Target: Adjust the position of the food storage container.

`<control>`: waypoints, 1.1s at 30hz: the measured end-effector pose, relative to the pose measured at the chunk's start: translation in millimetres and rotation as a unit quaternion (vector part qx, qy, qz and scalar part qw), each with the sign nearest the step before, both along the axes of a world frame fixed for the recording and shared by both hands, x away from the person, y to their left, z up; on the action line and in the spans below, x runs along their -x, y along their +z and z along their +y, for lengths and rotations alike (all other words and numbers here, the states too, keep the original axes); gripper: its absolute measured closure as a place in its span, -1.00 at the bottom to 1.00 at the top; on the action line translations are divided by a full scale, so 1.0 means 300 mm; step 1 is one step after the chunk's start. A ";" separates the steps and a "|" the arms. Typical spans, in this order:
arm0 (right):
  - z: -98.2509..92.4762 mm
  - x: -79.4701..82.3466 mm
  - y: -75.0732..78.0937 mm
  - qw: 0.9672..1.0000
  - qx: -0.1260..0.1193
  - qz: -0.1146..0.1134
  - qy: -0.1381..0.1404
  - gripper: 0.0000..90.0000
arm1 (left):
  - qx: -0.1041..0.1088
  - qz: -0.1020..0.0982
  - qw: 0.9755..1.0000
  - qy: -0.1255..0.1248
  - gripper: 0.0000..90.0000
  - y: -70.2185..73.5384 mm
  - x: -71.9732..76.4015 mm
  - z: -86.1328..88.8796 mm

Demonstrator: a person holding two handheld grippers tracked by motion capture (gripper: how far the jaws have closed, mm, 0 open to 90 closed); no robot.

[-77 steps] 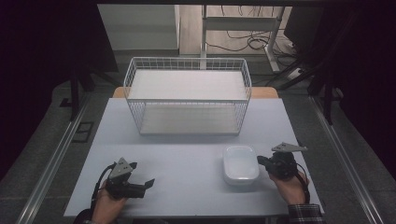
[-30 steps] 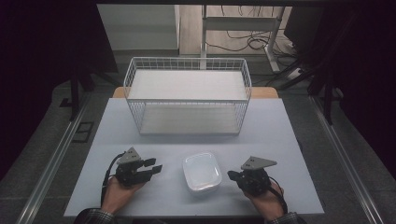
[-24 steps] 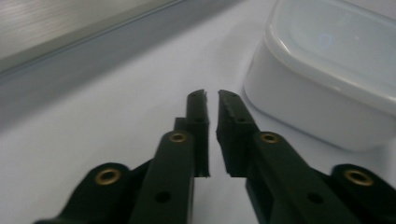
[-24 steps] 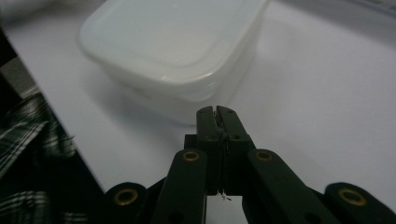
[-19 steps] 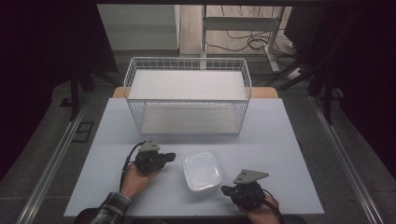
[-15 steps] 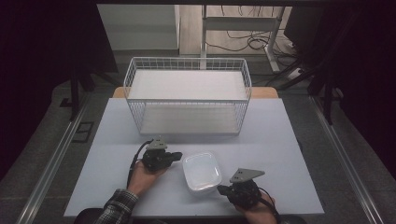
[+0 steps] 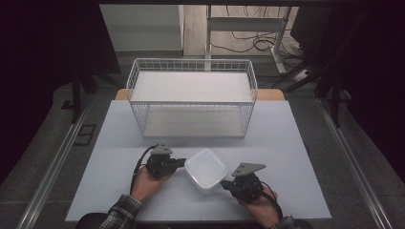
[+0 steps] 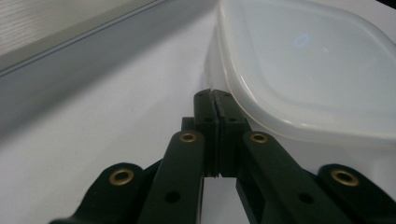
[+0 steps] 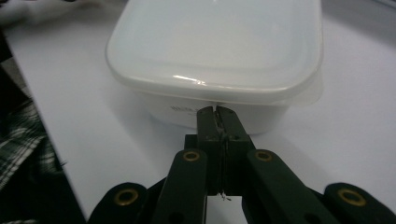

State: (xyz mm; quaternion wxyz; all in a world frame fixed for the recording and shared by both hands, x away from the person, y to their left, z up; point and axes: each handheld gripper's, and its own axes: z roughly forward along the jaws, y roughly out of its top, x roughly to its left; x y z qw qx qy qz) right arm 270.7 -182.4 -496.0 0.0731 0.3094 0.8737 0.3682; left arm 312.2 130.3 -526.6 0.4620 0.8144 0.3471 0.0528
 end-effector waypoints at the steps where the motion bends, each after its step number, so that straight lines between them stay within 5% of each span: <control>1: -0.004 -0.014 -0.002 1.000 -0.002 0.004 -0.002 0.97 | 0.001 0.003 1.000 0.004 0.98 0.000 0.007 0.003; 6: -0.013 -0.077 -0.008 1.000 -0.014 0.016 -0.013 0.97 | 0.004 0.008 1.000 0.009 0.97 0.000 0.023 0.016; 11: -0.002 -0.135 -0.013 1.000 -0.009 0.017 -0.019 0.97 | -0.003 0.002 0.999 0.047 0.96 -0.001 -0.005 0.021; 20: 0.018 -0.222 -0.023 0.999 0.008 0.011 -0.034 0.97 | -0.011 0.009 0.999 0.035 0.97 0.011 0.047 0.018; 26: 0.042 -0.243 -0.024 1.000 0.002 0.013 -0.025 0.97 | -0.021 0.009 0.999 0.040 0.94 0.020 0.106 0.026; 33: 0.049 -0.225 -0.019 1.000 0.012 -0.002 -0.027 0.93 | -0.019 0.006 0.998 0.058 0.87 0.018 0.109 0.045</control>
